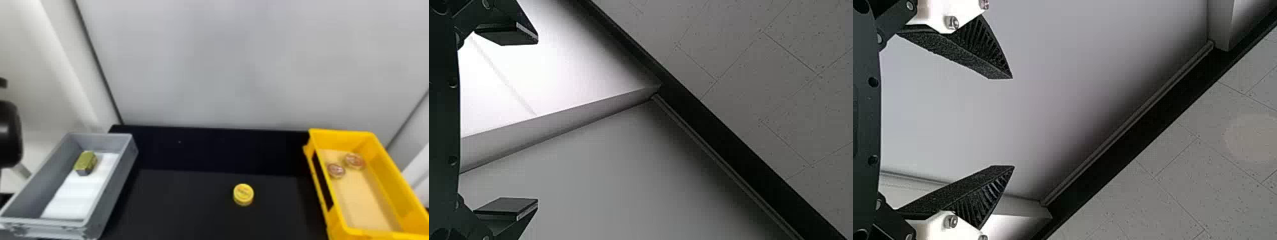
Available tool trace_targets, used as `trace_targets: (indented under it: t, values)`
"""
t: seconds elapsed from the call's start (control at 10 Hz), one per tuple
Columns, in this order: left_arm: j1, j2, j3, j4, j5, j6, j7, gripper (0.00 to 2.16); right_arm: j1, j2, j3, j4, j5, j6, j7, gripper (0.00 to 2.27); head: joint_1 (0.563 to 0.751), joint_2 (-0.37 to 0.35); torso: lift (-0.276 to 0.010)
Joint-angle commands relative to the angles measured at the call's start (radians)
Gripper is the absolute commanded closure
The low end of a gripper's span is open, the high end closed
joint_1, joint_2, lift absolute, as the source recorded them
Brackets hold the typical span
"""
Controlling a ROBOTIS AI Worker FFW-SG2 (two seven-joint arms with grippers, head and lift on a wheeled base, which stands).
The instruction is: Pick up the round yellow can and place it in the yellow rectangular box
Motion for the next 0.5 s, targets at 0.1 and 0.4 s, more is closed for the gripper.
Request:
trace_targets:
  t: [0.1,0.4]
  values:
    - [-0.031,0.012,-0.01,0.012,0.0,-0.004,0.001,0.13,-0.011,-0.023,0.038,0.041,-0.011,-0.027,-0.028,0.16,0.663,0.054,-0.01]
    - [-0.009,0.003,-0.005,0.023,0.0,-0.012,0.016,0.13,-0.003,0.005,0.027,0.049,0.007,-0.053,-0.031,0.16,0.663,0.054,-0.01]
